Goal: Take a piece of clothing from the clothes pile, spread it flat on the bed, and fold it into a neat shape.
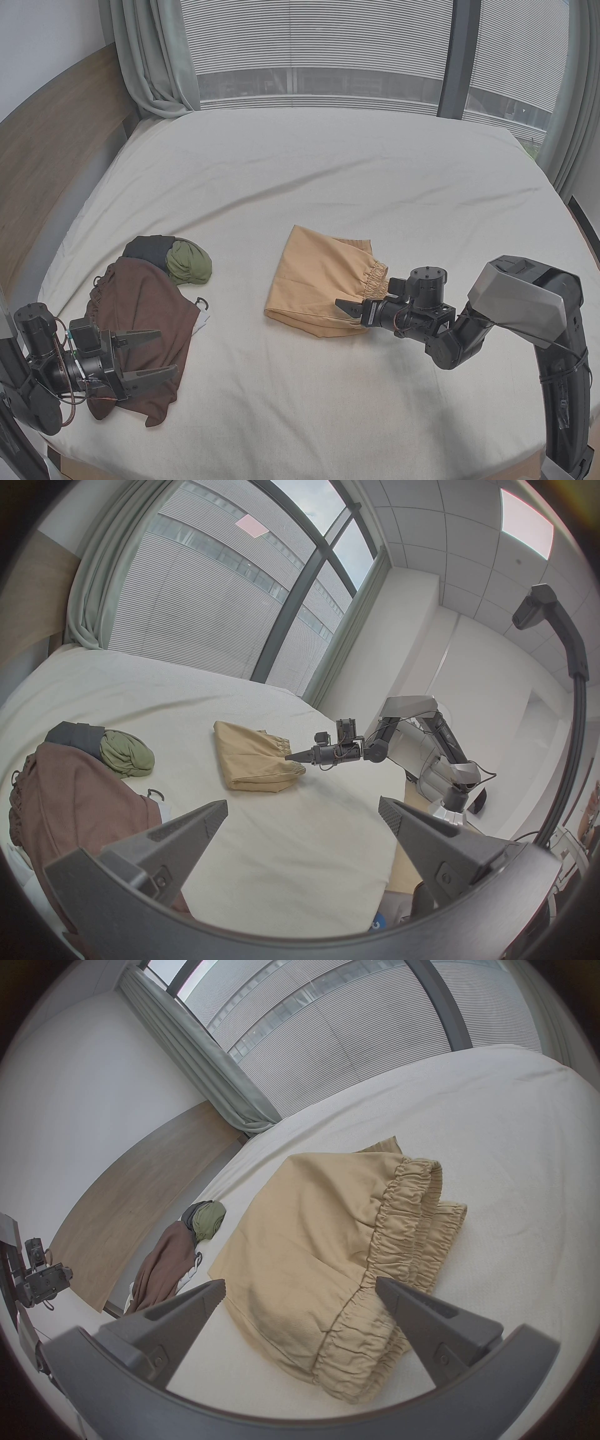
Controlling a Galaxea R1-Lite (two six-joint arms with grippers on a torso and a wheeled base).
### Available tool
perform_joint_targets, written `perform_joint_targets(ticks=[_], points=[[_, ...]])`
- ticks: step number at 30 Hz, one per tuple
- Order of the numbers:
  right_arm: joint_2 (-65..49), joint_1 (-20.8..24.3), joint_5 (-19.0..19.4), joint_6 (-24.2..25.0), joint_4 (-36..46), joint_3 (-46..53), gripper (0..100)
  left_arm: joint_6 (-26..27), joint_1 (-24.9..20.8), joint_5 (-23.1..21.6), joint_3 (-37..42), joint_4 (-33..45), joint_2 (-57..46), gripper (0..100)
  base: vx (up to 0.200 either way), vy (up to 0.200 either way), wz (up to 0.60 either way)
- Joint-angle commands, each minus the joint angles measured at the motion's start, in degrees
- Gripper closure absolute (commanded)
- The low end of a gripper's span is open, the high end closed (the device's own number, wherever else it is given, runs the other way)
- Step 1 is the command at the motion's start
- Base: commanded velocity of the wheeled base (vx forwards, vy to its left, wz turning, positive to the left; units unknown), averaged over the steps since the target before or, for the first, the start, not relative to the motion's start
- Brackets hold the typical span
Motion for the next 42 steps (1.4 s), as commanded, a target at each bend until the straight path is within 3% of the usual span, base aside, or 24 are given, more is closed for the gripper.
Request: perform_joint_targets(ticks=[1, 6, 7, 10, 13, 15, 20, 22, 28, 29, 36, 40, 42], points=[[-10.2, 1.4, -0.4, 0.0, -1.4, 6.0, 0, -1.9, -1.2, -0.5, 0.8, -0.1, -2.9, 0, 0.000, 0.000, 0.00], [-24.3, 2.5, -1.7, -0.2, -0.3, 12.3, 0, -4.0, -6.1, -0.8, 1.3, -0.2, -5.6, 0, 0.000, 0.000, 0.00], [-29.9, 2.1, -1.9, -1.0, 0.3, 15.3, 0, -5.7, -9.5, -1.0, 1.1, -0.2, -7.7, 0, 0.000, 0.000, 0.00], [-40.3, -0.5, -2.0, -7.0, 2.0, 24.9, 0, -9.9, -17.4, -0.7, 2.2, -0.1, -13.4, 0, 0.000, 0.000, 0.00], [-45.6, -3.3, -2.1, -12.4, 1.3, 33.6, 0, -12.7, -22.1, -0.3, 3.7, -0.1, -17.0, 0, 0.000, 0.000, 0.00], [-51.0, -4.7, -2.1, -13.3, 0.1, 40.7, 0, -13.1, -23.5, 1.7, 4.7, 0.2, -19.8, 0, 0.000, 0.000, 0.00], [-64.3, -6.8, -2.4, -13.6, -0.4, 51.1, 0, -13.0, -23.2, 8.0, 4.7, 1.4, -27.2, 0, 0.000, 0.000, 0.00], [-70.1, -8.1, -2.4, -13.9, 0.2, 53.3, 0, -13.1, -22.5, 8.3, 4.7, 4.0, -32.2, 0, 0.000, 0.000, 0.00], [-82.5, -15.3, -2.3, -14.8, 0.8, 56.5, 0, -12.9, -15.6, 8.4, 4.7, 18.8, -48.2, 0, 0.000, 0.000, 0.00], [-87.1, -17.4, -2.3, -14.9, 1.0, 57.6, 0, -12.8, -14.6, 8.4, 4.7, 25.0, -54.1, 0, 0.000, 0.000, 0.00], [-105.3, -21.6, -1.5, -14.4, 8.2, 61.0, 0, -13.7, -16.5, 7.3, 4.7, 43.0, -71.6, 0, 0.000, 0.000, 0.00], [-114.0, -23.2, -0.9, -14.3, 14.6, 62.7, 0, -16.1, -17.8, 7.0, 4.6, 49.2, -78.3, 0, 0.000, 0.000, 0.00], [-123.2, -25.2, 1.6, -14.3, 23.0, 63.1, 0, -20.5, -19.5, 7.0, 4.4, 53.3, -85.5, 0, 0.000, 0.000, 0.00]])
